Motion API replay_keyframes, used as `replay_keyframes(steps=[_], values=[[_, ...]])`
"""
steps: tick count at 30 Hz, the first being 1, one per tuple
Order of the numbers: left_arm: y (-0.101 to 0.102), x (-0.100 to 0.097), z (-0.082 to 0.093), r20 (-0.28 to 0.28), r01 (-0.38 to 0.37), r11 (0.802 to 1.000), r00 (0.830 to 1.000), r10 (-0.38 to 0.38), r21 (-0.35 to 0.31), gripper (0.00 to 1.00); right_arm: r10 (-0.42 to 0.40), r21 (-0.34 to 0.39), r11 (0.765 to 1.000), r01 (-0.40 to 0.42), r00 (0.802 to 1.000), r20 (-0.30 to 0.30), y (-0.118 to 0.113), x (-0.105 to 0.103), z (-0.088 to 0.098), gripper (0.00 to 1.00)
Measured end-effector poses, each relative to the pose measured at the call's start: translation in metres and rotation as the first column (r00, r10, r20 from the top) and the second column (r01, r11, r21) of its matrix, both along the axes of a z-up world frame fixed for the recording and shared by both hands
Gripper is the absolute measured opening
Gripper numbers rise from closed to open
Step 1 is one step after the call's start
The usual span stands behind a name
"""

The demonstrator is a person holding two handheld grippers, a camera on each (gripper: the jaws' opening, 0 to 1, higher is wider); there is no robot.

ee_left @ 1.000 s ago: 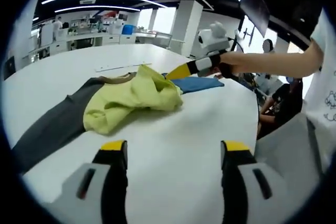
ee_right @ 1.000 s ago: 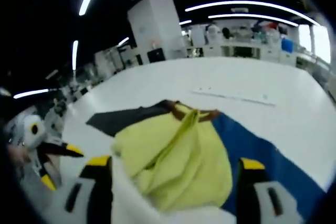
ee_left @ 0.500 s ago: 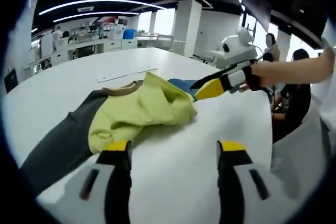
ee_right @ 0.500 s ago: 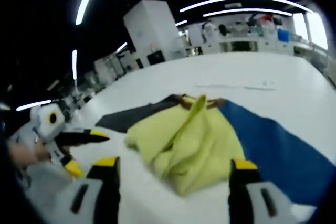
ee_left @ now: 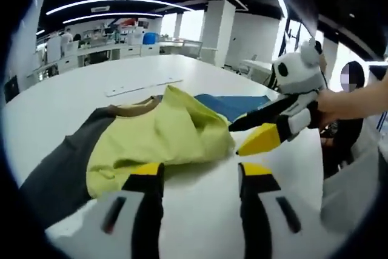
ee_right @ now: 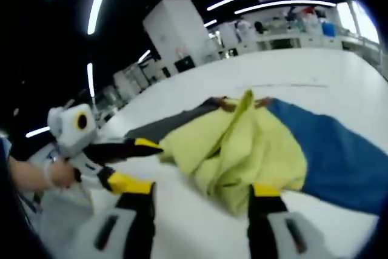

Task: Fold the garment on the visible template until the final outline fits inside the template.

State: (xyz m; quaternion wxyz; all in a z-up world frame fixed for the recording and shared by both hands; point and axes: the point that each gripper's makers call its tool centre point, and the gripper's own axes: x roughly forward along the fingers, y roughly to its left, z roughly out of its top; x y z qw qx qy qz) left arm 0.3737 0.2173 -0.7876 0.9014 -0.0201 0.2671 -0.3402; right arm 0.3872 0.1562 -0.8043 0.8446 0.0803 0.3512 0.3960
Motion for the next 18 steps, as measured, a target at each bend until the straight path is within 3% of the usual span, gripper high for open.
replay_keyframes(steps=[11,18], values=[[0.001,0.008,-0.018,-0.130,-0.088,0.992,0.989,0.076,-0.091,0.27,-0.029,0.012,0.999,0.030,0.999,-0.028,-0.003,-0.002,-0.007,0.31],[0.002,0.014,-0.023,-0.162,-0.130,0.985,0.981,0.110,-0.116,0.23,-0.073,0.012,0.997,0.072,0.997,0.022,-0.010,-0.001,0.005,0.19]])
